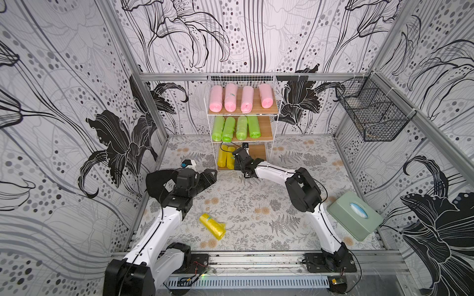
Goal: Sort the rolls of trash bags by color and place them on the shelf
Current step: Place the roll of trash bags on the shelf.
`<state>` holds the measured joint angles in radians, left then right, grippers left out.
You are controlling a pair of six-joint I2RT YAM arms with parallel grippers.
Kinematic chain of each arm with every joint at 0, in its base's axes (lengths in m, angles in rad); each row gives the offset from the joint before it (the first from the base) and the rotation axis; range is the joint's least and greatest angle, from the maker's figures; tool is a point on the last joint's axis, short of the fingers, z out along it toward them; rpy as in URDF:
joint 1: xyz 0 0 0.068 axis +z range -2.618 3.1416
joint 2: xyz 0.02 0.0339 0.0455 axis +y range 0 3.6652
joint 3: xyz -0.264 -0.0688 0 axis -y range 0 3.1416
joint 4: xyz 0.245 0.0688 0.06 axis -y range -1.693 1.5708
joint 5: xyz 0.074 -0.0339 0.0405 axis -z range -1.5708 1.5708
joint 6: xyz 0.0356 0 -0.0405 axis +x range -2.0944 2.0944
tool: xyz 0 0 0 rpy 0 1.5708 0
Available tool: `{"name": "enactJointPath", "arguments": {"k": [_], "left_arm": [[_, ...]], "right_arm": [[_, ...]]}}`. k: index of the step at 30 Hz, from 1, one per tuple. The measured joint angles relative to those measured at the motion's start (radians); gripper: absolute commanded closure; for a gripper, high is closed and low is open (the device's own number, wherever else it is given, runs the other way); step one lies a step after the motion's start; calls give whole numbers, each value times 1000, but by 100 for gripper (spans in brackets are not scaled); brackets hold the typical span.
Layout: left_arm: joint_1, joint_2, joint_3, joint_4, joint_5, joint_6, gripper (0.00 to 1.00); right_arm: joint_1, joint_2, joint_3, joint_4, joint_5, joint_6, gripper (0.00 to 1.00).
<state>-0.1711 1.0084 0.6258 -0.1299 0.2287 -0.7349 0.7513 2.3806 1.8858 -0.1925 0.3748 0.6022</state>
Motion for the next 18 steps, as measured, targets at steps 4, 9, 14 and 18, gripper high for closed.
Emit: {"name": "enactJointPath", "arguments": {"k": [4, 9, 14, 18], "left_arm": [[0, 0, 0, -1, 0, 1, 25], [0, 0, 0, -2, 0, 1, 25], [0, 0, 0, -2, 0, 1, 25], [0, 0, 0, -2, 0, 1, 25]], "right_arm": [[0, 9, 12, 1, -18, 4, 45], [0, 9, 12, 5, -31, 7, 36], [-1, 8, -13, 27, -31, 7, 30], [-3, 3, -54, 45, -37, 6, 29]]}}
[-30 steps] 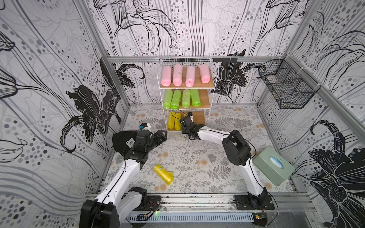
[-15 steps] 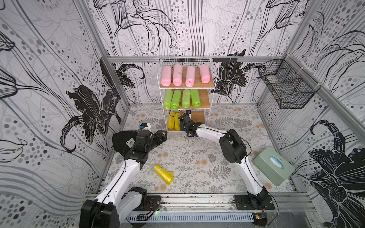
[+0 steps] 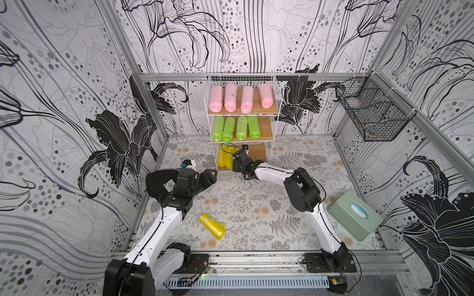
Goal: Sort the rolls of trash bags by color and place them on the shelf
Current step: Place the roll of trash bags on the shelf.
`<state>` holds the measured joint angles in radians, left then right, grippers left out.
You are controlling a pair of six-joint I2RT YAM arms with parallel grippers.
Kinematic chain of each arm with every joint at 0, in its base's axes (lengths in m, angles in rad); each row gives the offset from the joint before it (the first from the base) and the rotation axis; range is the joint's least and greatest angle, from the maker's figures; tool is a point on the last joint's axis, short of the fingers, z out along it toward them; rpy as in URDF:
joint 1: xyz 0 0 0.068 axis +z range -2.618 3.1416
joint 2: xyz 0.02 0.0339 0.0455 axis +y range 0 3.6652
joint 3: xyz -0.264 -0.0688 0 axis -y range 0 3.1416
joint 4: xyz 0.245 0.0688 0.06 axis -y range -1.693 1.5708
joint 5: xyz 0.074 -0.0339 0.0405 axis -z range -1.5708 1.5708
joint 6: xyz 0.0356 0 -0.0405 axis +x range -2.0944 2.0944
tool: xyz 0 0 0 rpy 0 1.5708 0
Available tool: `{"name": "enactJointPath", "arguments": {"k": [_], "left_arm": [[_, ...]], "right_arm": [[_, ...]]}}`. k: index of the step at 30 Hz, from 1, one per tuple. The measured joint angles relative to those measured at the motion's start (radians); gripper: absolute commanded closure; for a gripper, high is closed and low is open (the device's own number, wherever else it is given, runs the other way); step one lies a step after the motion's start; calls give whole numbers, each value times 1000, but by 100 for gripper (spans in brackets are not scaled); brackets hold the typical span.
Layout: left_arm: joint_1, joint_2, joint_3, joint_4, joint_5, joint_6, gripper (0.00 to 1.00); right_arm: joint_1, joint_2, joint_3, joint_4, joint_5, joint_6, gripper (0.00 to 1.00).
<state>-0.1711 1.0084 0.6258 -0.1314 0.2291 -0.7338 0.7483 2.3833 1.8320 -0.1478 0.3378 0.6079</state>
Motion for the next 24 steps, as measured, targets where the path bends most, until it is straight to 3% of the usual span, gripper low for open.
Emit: {"name": "enactJointPath", "arguments": {"k": [16, 24], "left_arm": [[0, 14, -11, 2, 0, 7, 24], [0, 33, -13, -2, 2, 11, 24]], "right_arm": [[6, -274, -357, 126, -96, -73, 21], [53, -534, -581, 117, -201, -153, 21]]}}
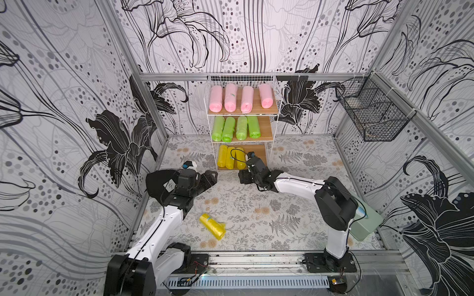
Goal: Sort the rolls of trash bags by color and place them on the shelf
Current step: Place the roll of trash bags on the shelf.
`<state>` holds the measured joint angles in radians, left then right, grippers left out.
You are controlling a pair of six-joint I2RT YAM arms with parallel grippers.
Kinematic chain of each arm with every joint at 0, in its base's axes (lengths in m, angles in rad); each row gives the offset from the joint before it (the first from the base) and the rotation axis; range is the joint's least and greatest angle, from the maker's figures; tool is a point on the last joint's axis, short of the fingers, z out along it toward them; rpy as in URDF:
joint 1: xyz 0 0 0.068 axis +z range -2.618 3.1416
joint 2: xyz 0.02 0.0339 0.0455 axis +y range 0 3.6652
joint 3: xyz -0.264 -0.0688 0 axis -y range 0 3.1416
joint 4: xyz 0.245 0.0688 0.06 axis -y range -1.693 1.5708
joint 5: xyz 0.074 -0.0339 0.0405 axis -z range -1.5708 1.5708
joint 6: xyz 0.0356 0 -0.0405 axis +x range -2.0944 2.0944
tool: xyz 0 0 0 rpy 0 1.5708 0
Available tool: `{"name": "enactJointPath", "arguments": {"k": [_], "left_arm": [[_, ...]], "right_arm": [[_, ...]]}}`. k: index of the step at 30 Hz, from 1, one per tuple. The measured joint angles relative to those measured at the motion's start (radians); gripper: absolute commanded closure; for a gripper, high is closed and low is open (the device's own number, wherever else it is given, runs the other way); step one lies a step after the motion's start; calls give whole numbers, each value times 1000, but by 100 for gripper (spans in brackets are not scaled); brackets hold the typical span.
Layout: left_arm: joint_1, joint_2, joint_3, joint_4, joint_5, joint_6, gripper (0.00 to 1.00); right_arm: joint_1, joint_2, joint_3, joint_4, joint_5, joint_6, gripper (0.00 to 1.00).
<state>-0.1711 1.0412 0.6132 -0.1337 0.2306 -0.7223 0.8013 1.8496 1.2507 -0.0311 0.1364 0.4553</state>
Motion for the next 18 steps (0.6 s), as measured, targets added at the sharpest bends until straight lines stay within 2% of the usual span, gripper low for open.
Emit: {"name": "enactJointPath", "arguments": {"k": [4, 10, 18], "left_arm": [[0, 15, 24, -74, 32, 26, 25], [-5, 11, 122, -279, 61, 69, 27], [-3, -17, 247, -644, 32, 103, 26]], "right_arm": [[30, -117, -64, -60, -44, -48, 21], [123, -260, -125, -179, -92, -96, 21], [326, -298, -154, -262, -114, -98, 21]]}}
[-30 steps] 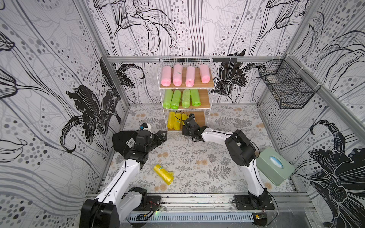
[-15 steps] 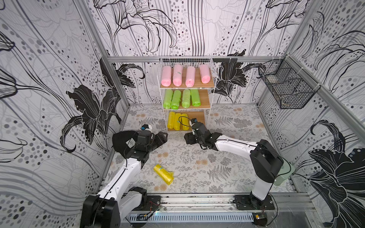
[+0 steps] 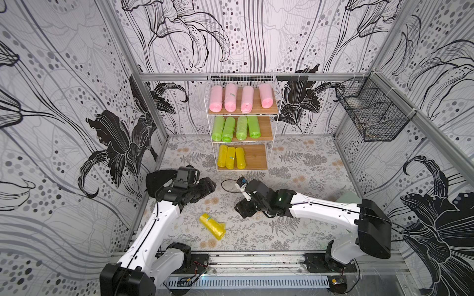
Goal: Sort the rolls of trash bags by color and place them on the shelf
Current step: Pick up the roll of trash bags from the center of the board.
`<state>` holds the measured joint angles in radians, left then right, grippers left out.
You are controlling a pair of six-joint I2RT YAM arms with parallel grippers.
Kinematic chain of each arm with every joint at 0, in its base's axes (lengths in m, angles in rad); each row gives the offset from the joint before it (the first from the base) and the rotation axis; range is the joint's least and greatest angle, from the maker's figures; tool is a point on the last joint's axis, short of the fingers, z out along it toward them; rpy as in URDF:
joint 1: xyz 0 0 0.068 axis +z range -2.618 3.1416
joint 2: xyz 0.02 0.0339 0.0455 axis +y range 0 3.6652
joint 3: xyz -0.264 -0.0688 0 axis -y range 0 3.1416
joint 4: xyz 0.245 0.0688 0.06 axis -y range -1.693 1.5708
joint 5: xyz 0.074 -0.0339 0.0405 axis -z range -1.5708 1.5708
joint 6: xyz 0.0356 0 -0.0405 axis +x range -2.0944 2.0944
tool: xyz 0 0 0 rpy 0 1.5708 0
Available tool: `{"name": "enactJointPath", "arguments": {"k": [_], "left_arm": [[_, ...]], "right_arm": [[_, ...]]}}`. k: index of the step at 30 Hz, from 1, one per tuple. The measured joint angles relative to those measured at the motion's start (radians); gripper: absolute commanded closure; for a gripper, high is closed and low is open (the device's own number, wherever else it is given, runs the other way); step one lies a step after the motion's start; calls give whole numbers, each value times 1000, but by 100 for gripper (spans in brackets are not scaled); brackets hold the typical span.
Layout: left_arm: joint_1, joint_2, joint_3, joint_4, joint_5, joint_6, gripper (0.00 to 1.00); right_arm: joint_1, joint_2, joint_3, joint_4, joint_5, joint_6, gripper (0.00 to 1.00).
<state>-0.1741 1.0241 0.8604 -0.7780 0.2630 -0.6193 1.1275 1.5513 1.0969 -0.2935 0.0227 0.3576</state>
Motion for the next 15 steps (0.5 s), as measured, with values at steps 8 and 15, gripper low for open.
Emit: {"name": "enactJointPath", "arguments": {"k": [8, 15], "left_arm": [[117, 32, 32, -114, 15, 58, 24], [213, 56, 64, -76, 36, 86, 24]], "right_arm": [[193, 129, 30, 24, 39, 4, 20], [211, 294, 126, 16, 72, 15, 20]]}}
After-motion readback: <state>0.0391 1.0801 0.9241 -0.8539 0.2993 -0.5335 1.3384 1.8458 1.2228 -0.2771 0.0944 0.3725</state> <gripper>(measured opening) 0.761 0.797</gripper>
